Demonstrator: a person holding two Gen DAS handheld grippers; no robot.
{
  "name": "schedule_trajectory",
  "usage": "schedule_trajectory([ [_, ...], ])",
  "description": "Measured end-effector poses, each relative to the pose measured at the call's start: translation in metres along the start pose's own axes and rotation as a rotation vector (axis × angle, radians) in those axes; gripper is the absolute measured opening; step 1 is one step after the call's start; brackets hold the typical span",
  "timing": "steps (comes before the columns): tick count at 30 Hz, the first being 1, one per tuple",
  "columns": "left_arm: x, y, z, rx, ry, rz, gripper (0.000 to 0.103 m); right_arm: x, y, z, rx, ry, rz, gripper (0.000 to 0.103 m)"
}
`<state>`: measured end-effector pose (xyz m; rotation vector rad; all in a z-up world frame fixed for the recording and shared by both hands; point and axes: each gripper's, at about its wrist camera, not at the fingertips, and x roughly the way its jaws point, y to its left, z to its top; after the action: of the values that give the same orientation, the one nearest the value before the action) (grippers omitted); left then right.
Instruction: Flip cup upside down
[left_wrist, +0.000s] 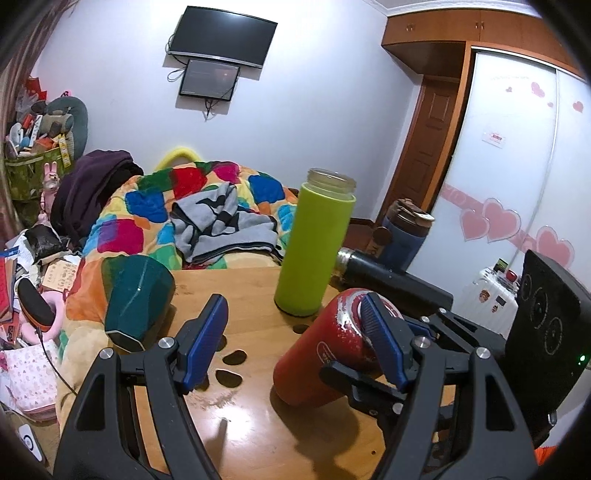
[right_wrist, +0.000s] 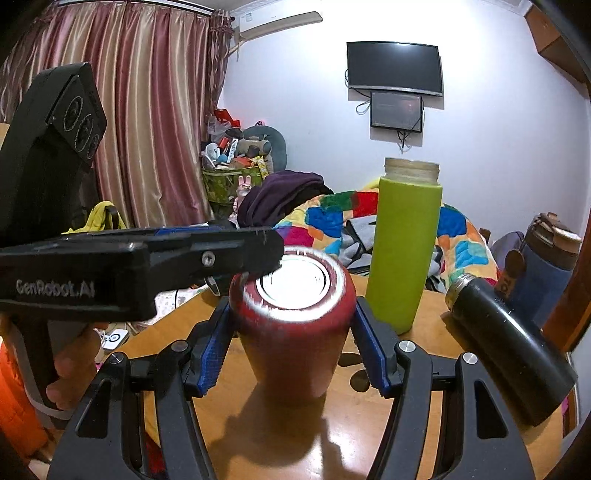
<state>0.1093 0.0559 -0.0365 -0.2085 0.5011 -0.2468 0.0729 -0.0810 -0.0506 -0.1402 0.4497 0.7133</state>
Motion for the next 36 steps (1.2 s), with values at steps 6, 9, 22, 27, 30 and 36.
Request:
schedule_trajectory([
  [6,0.004,0.006,0.000,-0.004,-0.012,0.034,0.074,0.001,-0.005,-0.007,0.031,0.037,0.032,0.059],
  [9,0.006,0.006,0.001,0.001,-0.016,0.044,0.074,-0.004,-0.010,-0.007,0.043,0.038,0.033,0.059],
  [22,-0.051,-0.019,-0.001,0.079,-0.135,0.165,0.073,-0.070,-0.029,0.004,0.121,-0.060,-0.078,0.083],
  [27,-0.072,-0.040,-0.012,0.128,-0.164,0.217,0.095,-0.097,-0.033,0.011,0.159,-0.100,-0.119,0.088],
  [30,-0.085,-0.049,-0.018,0.137,-0.193,0.248,0.103,-0.111,-0.032,0.012,0.186,-0.131,-0.176,0.103],
  [36,-0.092,-0.060,-0.024,0.144,-0.198,0.265,0.103,-0.123,-0.039,0.007,0.244,-0.129,-0.187,0.103],
])
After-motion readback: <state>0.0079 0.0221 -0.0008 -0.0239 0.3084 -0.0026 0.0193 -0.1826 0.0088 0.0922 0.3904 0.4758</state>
